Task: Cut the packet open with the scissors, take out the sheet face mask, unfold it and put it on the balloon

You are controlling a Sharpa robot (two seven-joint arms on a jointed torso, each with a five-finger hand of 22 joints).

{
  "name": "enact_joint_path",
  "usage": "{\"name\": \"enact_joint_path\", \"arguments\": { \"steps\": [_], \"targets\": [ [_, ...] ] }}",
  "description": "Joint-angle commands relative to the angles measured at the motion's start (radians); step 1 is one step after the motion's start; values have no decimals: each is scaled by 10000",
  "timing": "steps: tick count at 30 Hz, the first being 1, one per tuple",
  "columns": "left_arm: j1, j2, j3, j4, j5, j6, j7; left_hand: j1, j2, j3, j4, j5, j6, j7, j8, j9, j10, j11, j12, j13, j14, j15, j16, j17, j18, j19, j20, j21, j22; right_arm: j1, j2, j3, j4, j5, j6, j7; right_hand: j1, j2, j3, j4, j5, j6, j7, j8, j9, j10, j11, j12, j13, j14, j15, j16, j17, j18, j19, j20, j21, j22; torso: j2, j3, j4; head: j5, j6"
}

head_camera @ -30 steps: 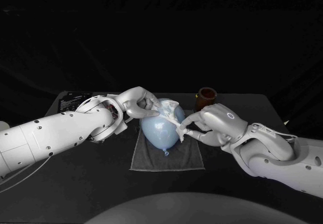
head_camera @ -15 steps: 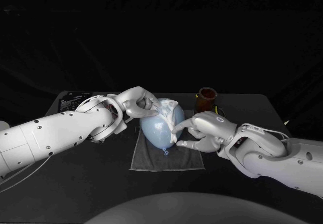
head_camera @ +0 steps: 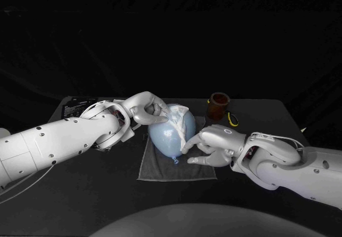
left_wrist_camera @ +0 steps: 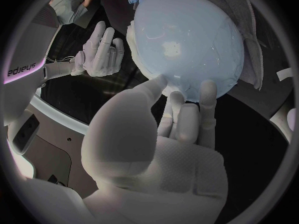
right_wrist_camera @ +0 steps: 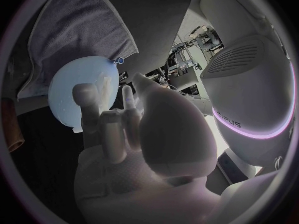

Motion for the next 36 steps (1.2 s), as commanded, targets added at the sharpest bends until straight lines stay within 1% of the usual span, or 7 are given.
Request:
{"name": "enact_joint_path", "arguments": {
  "steps": [1, 5, 8, 15, 19, 25, 36],
  "targets": [
    [-32, 13, -32, -7, -23, 289, -168, 64, 67, 32, 0, -13, -66, 26, -35, 8, 66, -27, 37, -1, 76, -2, 42, 10, 101, 85, -6, 62, 9, -3, -33, 6, 6, 505, -1053, -215, 167, 401, 154, 43, 12, 417, 14, 207, 47, 817, -68, 618, 2312, 963, -119, 279, 2444, -173, 713, -44, 1190, 1065, 3, 3, 0, -11, 1],
    [-32, 12, -32, -8, -23, 299, -167, 64, 67, 32, 0, -13, -66, 26, -35, 8, 66, -27, 37, -1, 76, -2, 42, 10, 101, 85, -6, 62, 9, 22, -28, 17, 3, 1371, -2375, -514, 241, 529, 275, 38, 34, 578, -96, 315, 36, 1051, -179, 971, 2627, 1055, -229, 348, 2633, -396, 1425, -152, 2532, 1417, 0, 6, 2, -35, 1],
    [-31, 16, -33, -4, -21, 304, -162, 64, 67, 32, 0, -13, -66, 26, -35, 8, 66, -27, 37, -1, 76, -2, 42, 10, 101, 85, -6, 62, 9, 43, 108, 29, -87, 1774, -3061, -906, 226, 518, 313, 14, 69, 551, -94, 306, 11, 1051, -183, 971, 2627, 1055, -243, 348, 2633, -449, 1590, -178, 2845, 1490, 8, 1, -2, -58, 1],
    [-29, 16, -33, 18, 2, 306, -151, 77, 64, 45, -4, -13, -65, 31, -42, -6, 77, -21, 55, 14, 81, 4, 47, 20, 101, 86, 0, 78, 22, 58, 495, 49, -417, 1963, -3865, -1608, 179, 628, 433, 30, 99, 592, -127, 338, -3, 1051, -208, 971, 2627, 1055, -262, 348, 2633, -501, 1746, -199, 3157, 1559, 10, -7, 14, -73, 1],
    [-26, 13, -33, 34, 14, 308, -147, 77, 64, 45, -4, -13, -65, 31, -42, -6, 77, -21, 55, 14, 81, 4, 47, 20, 101, 86, 0, 78, 22, 61, 693, 67, -634, 1898, -4166, -2025, 149, 601, 508, -23, 228, 731, -203, 445, 39, 1051, -271, 971, 2627, 1055, -313, 348, 2633, -521, 1824, -235, 3309, 1590, 7, -11, 14, -59, 1],
    [-24, 16, -33, 52, 31, 315, -143, 77, 64, 45, -4, -13, -65, 31, -42, -6, 77, -21, 55, 14, 81, 4, 47, 20, 101, 86, 0, 78, 22, 62, 1035, 82, -955, 1415, -4337, -2782, -4, 515, 539, -27, 218, 880, -303, 589, 124, 1051, -362, 971, 2627, 1055, -392, 348, 2633, -540, 1885, -299, 3437, 1614, 2, -7, 15, -73, 1],
    [-17, 24, -32, 67, 43, 322, -143, 67, 62, 44, 4, -13, -67, 35, -46, -12, 94, -17, 68, 33, 79, 7, 47, 15, 100, 88, 3, 84, 29, 49, 1495, 91, -1229, 370, -4041, -3587, -712, 112, 234, 347, 69, 903, -337, 700, 204, 1051, -403, 971, 2627, 1055, -441, 348, 2633, -544, 1888, -365, 3439, 1606, 12, -13, 8, -80, 1]
  ]
}}
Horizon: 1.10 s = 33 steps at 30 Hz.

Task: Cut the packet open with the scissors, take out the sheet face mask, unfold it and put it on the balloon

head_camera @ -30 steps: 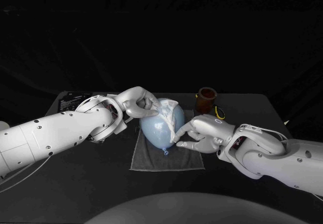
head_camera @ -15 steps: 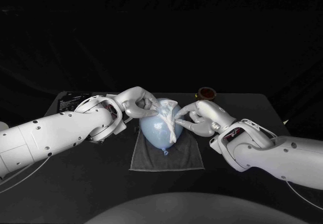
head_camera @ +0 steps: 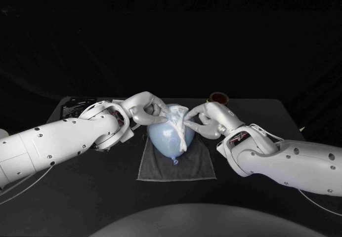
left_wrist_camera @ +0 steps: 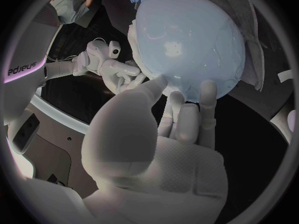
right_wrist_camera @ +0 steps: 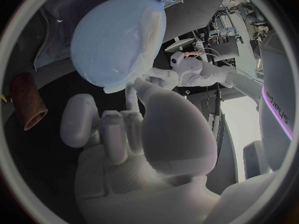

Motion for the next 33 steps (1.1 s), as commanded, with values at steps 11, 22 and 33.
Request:
{"name": "enact_joint_path", "arguments": {
  "steps": [11, 22, 33],
  "targets": [
    [-27, 42, -32, -6, 7, 308, -126, 14, 29, 48, 18, -13, -46, 18, -50, -20, 81, 27, 89, 34, 85, 12, 32, 14, 98, 95, 7, 49, 32, -72, 114, 9, 229, -1256, -232, -391, -357, -263, -319, 284, -58, 73, -32, 99, 51, 1042, -99, 36, 2627, 1024, -91, 54, 2629, -71, 23, -41, 21, 1608, -7, 12, -6, 24, 1],
    [-27, 41, -32, -1, 10, 313, -127, 14, 29, 48, 18, -13, -46, 18, -50, -20, 81, 27, 89, 34, 85, 12, 32, 14, 98, 95, 7, 49, 32, -150, 119, 8, 227, -1872, 136, -912, -475, -428, -796, 544, -62, 199, -98, 264, 133, 1042, -150, 36, 2627, 1024, -125, 54, 2629, -60, -1, -62, -27, 1594, -3, 15, -4, 24, 1],
    [-27, 29, -32, 13, 10, 314, -133, 14, 29, 48, 18, -13, -46, 18, -50, -20, 81, 27, 89, 34, 85, 12, 32, 14, 98, 95, 7, 49, 32, -231, 170, 7, 175, -2295, 532, -1344, -271, -440, -1351, 740, -60, 194, -137, 411, 203, 1042, -184, 36, 2627, 1024, -156, 54, 2629, -44, -47, -90, -123, 1570, -4, 8, 1, 30, 1]
  ]
}}
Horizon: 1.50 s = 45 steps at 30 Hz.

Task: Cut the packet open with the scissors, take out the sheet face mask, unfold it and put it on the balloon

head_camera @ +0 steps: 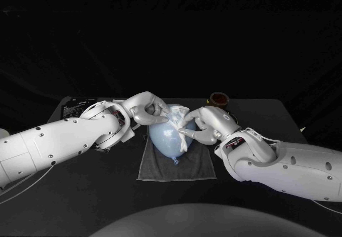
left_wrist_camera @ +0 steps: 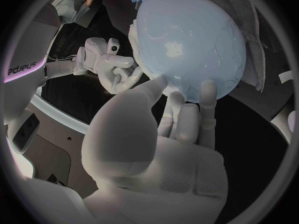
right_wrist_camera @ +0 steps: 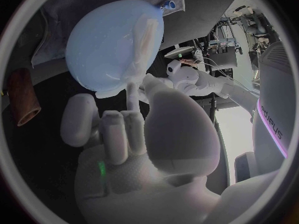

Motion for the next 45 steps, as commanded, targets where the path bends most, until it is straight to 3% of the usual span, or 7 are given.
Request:
{"name": "enact_joint_path", "arguments": {
  "steps": [1, 12, 19, 24, 32, 45],
  "targets": [
    [-31, 9, -32, 11, -14, 283, -134, 15, 29, 48, 18, -13, -32, 4, -50, 8, 46, -9, 50, 8, 85, 12, 45, 8, 98, 95, 6, 50, 9, -17, 16, 6, -30, -534, 363, -412, 94, -13, -72, 3, -22, 68, -9, 46, 14, 1070, -71, 34, 2627, 1050, -61, 37, 2627, -41, -5, -55, -47, 1573, -2, -7, 6, 6, 1],
    [-30, 0, -32, 18, -14, 282, -139, 15, 29, 48, 18, -13, -32, 4, -50, 8, 46, -9, 50, 8, 85, 12, 45, 8, 98, 95, 6, 50, 9, -37, 75, 6, -118, -770, 623, -632, 374, 113, -187, 27, -18, 63, -40, 121, 47, 1070, -100, 34, 2627, 1050, -84, 37, 2627, -38, -15, -73, -65, 1569, -4, -4, 1, 4, 1],
    [-29, -5, -32, 26, -14, 281, -144, 15, 29, 48, 18, -13, -32, 4, -50, 8, 46, -9, 50, 8, 85, 12, 45, 8, 98, 95, 6, 50, 9, -66, 140, 5, -177, -768, 793, -540, 1096, 550, 137, -156, -89, 122, -163, 260, 104, 1070, -209, 34, 2627, 1050, -171, 37, 2627, -48, 8, -141, -2, 1587, 1, -1, 6, -1, 1],
    [-29, -7, -32, 26, -14, 279, -148, 24, 31, 61, 19, -13, -34, 10, -61, -8, 55, 2, 66, 10, 86, 22, 47, 7, 98, 95, 14, 65, 20, -83, 170, 5, -161, -741, 796, -287, 1729, 805, 618, -503, -87, 180, -300, 346, 144, 1070, -332, 34, 2627, 1050, -268, 37, 2627, -63, 38, -221, 86, 1611, 2, 0, 3, -5, 1],
    [-27, -10, -32, 26, -14, 283, -153, 24, 31, 61, 19, -13, -34, 10, -61, -8, 55, 2, 66, 10, 86, 22, 47, 7, 98, 95, 14, 65, 20, -99, 158, 5, -128, -778, 489, 65, 1982, 796, 1164, -825, -85, 169, -229, 474, 233, 1070, -286, 34, 2627, 1050, -248, 37, 2627, -123, 147, -267, 379, 1686, -4, -2, 3, -14, 1],
    [-22, -36, -32, 10, -14, 288, -167, 30, 29, 68, 19, -13, -32, 14, -65, -17, 83, 7, 85, 40, 93, 27, 50, 22, 95, 104, 18, 79, 39, -101, -227, 8, 164, 34, -447, 484, 1656, 659, 1956, -1068, -87, 144, -186, 692, 403, 1070, -240, 34, 2627, 1050, -198, 37, 2627, -151, 202, -246, 564, 1722, -5, 5, -8, 9, 1]
  ]
}}
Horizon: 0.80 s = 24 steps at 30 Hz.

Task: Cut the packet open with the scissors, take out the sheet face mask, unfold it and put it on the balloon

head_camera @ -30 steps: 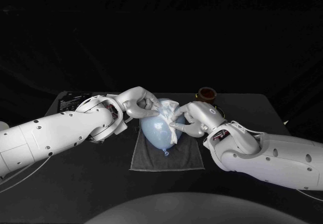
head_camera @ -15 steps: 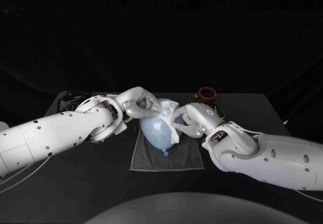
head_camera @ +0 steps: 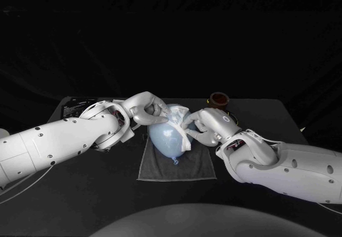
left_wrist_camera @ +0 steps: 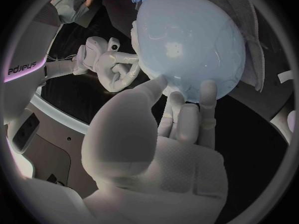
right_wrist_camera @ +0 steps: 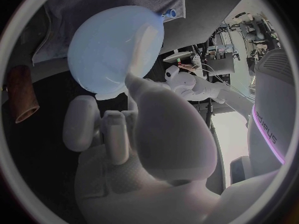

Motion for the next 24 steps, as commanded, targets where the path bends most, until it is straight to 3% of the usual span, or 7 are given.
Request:
{"name": "enact_joint_path", "arguments": {
  "steps": [1, 10, 15, 16, 21, 24],
  "targets": [
    [-27, -5, -31, -10, -19, 262, -150, 30, 30, 69, 19, -13, -35, 17, -65, -14, 83, 7, 44, 38, 56, -10, 36, 23, 94, 68, -19, 80, 22, -5, -139, 6, 138, 648, -561, 373, -164, 13, 114, -10, 14, -13, 38, 51, 4, 1042, 74, 34, 2628, 1042, 47, 36, 2628, -144, 92, 8, 48, 1720, -4, 7, -6, 2, 1],
    [-25, -31, -32, -17, -16, 260, -136, 30, 30, 69, 19, -13, -35, 17, -65, -14, 83, 7, 44, 38, 56, -10, 36, 23, 94, 68, -19, 80, 22, 16, -603, 24, 339, 1273, -487, 486, -255, -26, 263, -70, 14, -22, 35, 92, 36, 1042, 71, 34, 2628, 1042, 45, 36, 2628, -146, 96, 9, 71, 1723, -12, -4, -15, 19, 1],
    [-25, -52, -32, -1, 157, 233, 65, 29, 28, 70, 21, -13, -34, 20, -67, -19, -21, 10, -5, -94, 30, -7, 31, -36, 108, 13, -17, 48, -48, 91, -782, 36, 311, 1874, -152, 1558, -454, -143, 416, -125, 12, -171, 40, 94, 68, 1042, 74, 34, 2628, 1042, 36, 36, 2628, -100, -9, 23, -173, 1656, -15, -2, -9, 35, 1],
    [-25, -57, -32, 6, 225, 220, 128, -3, 19, 76, 52, -13, -29, 26, -71, -31, -475, 16, -276, -609, -17, 2, 17, -123, 119, -48, -7, 19, -107, 114, -779, 38, 298, 1942, -66, 1824, -512, -140, 522, -224, 21, -478, 156, -23, 70, 1042, 158, 34, 2628, 1042, 82, 36, 2628, -38, -167, 54, -525, 1564, -15, 0, -12, 34, 1],
    [-25, -76, -32, 49, 650, 113, 579, -65, -12, 56, 98, -13, -16, 27, -68, -44, -515, 16, -343, -657, -83, 7, -3, -244, 145, -170, 3, -48, -238, 360, -590, 59, 132, 1626, 643, 3019, -715, -119, 621, -580, 26, -1220, 630, -639, -81, 1042, 579, 34, 2628, 1042, 436, 36, 2628, -29, -302, 308, -717, 1516, 2, 4, 12, 21, 1],
    [-25, -62, -32, 45, 751, 98, 699, -79, -21, 51, 110, -14, -14, 26, -67, -48, -530, 15, -368, -674, -91, 8, -7, -250, 144, -176, 6, -49, -234, 533, -379, 64, -97, 1118, 1135, 3317, -754, -139, 688, -738, 26, -1356, 740, -877, -169, 1042, 689, 34, 2628, 1042, 535, 36, 2628, -11, -364, 406, -801, 1495, 6, -9, 8, 3, 1]
  ]
}}
